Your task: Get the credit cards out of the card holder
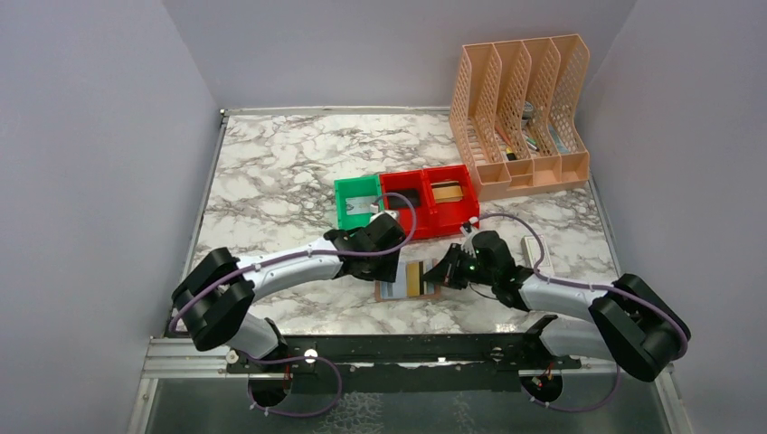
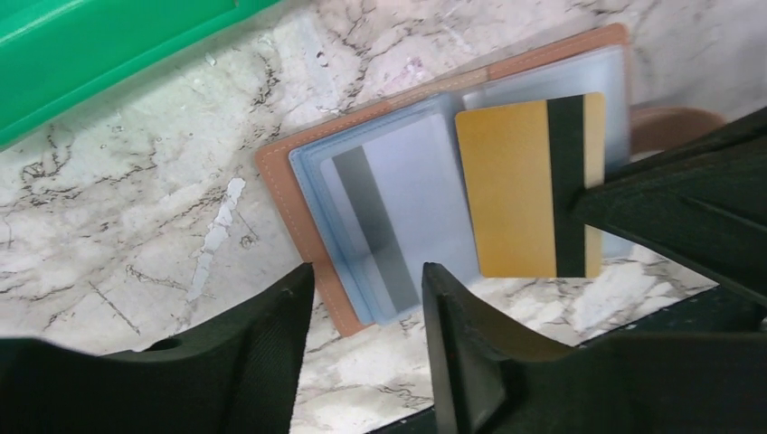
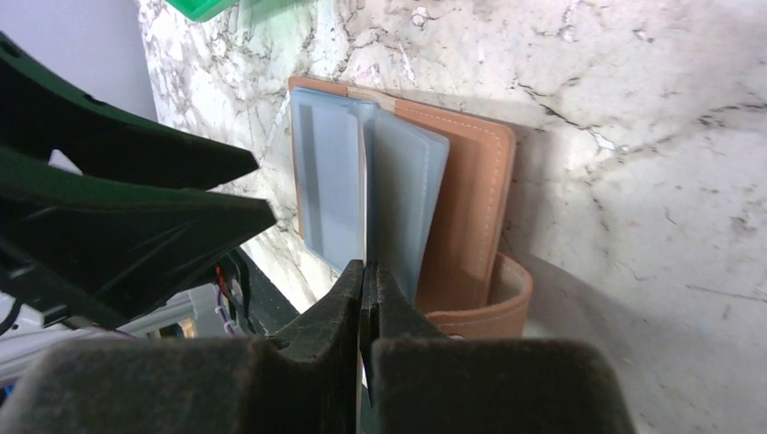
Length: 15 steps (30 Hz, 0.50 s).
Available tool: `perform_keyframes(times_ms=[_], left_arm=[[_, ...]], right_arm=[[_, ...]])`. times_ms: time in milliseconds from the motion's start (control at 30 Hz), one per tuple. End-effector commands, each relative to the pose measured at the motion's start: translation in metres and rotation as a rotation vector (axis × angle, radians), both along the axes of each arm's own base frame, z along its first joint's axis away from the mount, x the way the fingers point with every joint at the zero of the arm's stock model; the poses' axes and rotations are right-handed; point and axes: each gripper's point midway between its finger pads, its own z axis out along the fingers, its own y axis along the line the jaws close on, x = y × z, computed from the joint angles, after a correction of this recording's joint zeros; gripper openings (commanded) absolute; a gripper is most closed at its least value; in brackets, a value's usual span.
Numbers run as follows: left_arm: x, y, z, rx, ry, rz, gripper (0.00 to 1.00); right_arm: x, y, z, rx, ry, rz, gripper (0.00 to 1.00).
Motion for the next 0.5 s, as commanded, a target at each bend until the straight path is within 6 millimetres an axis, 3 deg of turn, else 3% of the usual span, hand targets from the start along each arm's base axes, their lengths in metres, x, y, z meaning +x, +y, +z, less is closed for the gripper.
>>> perform_keyframes(times_ms=[0, 200, 333, 467], left_arm=[[0.003, -0.011, 0.023, -0.107, -0.049, 0.016, 0.53], [-0.002, -0.049, 0.039, -0.323, -0.034, -0.044, 0.55], [-0.008, -0.066, 0.031, -0.375, 0.026, -0.067, 0.53], [-0.011, -0.068, 0.017, -0.356, 0.069, -0.065, 0.49]], right_arm=[[0.0, -0.013, -0.008, -0.045, 0.014, -0.052, 0.01], [-0.004, -0.012, -0.019, -0.063, 0.056, -0.038, 0.01], [-0.006, -0.013, -0.027, -0.074, 0.081, -0.043, 0.01], [-0.007, -0.016, -0.032, -0.077, 0.095, -0.059, 0.01]])
